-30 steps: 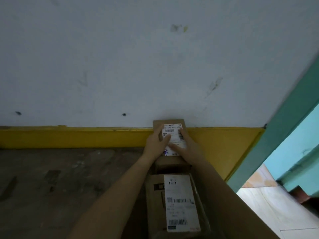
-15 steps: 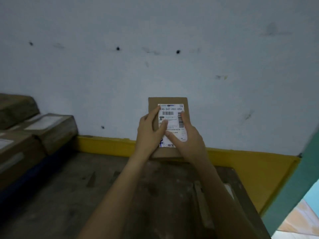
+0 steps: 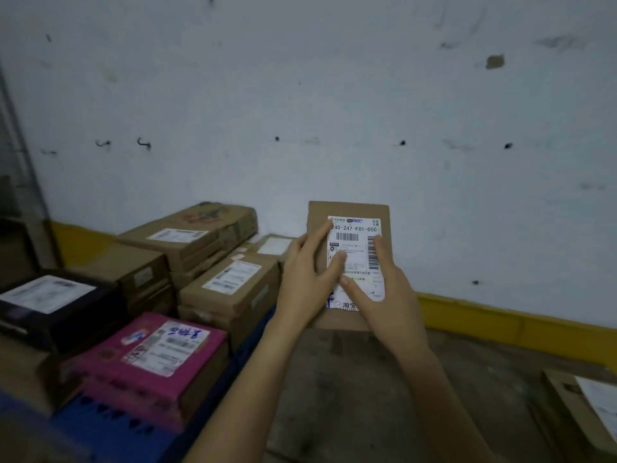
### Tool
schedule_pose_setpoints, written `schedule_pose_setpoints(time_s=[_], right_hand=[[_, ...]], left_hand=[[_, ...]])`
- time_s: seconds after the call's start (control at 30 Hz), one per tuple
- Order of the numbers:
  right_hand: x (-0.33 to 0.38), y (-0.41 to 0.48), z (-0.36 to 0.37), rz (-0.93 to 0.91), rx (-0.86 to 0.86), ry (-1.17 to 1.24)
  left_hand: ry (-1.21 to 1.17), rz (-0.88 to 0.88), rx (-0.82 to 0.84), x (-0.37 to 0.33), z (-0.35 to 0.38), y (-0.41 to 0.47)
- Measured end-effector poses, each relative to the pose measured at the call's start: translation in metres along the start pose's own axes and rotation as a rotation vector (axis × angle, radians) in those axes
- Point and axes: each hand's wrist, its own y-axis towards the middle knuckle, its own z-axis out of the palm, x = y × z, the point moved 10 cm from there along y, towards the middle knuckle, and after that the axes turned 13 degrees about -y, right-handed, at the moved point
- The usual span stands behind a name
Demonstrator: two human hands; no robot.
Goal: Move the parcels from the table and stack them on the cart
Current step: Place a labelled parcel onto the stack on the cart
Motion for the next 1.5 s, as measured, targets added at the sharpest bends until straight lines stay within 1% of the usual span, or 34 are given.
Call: schedule_pose_setpoints(time_s=[0.1, 0.23, 0.4, 0.5, 0.57, 0.63, 0.73, 0.9, 1.03, 1.13, 1.23, 1.4, 1.5], right_hand=[[0.021, 0.009, 0.027, 0.003, 0.035, -0.006], [0.035, 0.041, 0.06, 0.007, 0.057, 0.0], [0.043, 0.112, 0.111, 0.075, 0.114, 0.025], [0.051, 0.156, 0.143, 0.12, 0.186, 0.089], [0.055, 0.186, 0.164, 0.13, 0.246, 0.119], [0.061, 0.218, 0.181, 0.11, 0.288, 0.087], [0.066, 0.259, 0.201, 0.087, 0.279, -0.01], [0.043, 0.29, 0.247, 0.194, 0.243, -0.008], [0.016, 0.296, 0.293, 0.309, 0.292, -0.029], [-0.001, 0.293, 0.314, 0.383, 0.346, -0.054], [-0.011, 0.29, 0.327, 0.423, 0.376, -0.087], [-0.016, 0.289, 0.339, 0.473, 0.4, -0.111], [-0.017, 0.289, 0.34, 0.484, 0.4, -0.114]], left_hand=[[0.023, -0.002, -0.01, 0.013, -0.03, 0.009], [0.056, -0.049, 0.001, 0.041, -0.052, 0.041], [0.133, -0.108, 0.095, 0.073, -0.064, 0.114], [0.155, -0.167, 0.159, 0.1, -0.073, 0.158], [0.168, -0.242, 0.178, 0.127, -0.081, 0.187], [0.166, -0.277, 0.163, 0.151, -0.09, 0.213], [0.13, -0.292, 0.143, 0.181, -0.099, 0.25], [0.158, -0.286, 0.269, 0.239, -0.091, 0.299], [0.165, -0.344, 0.353, 0.297, -0.084, 0.311], [0.138, -0.404, 0.428, 0.326, -0.074, 0.305], [0.112, -0.433, 0.476, 0.344, -0.065, 0.3], [0.051, -0.469, 0.506, 0.359, -0.067, 0.297], [0.057, -0.492, 0.506, 0.364, -0.068, 0.294]])
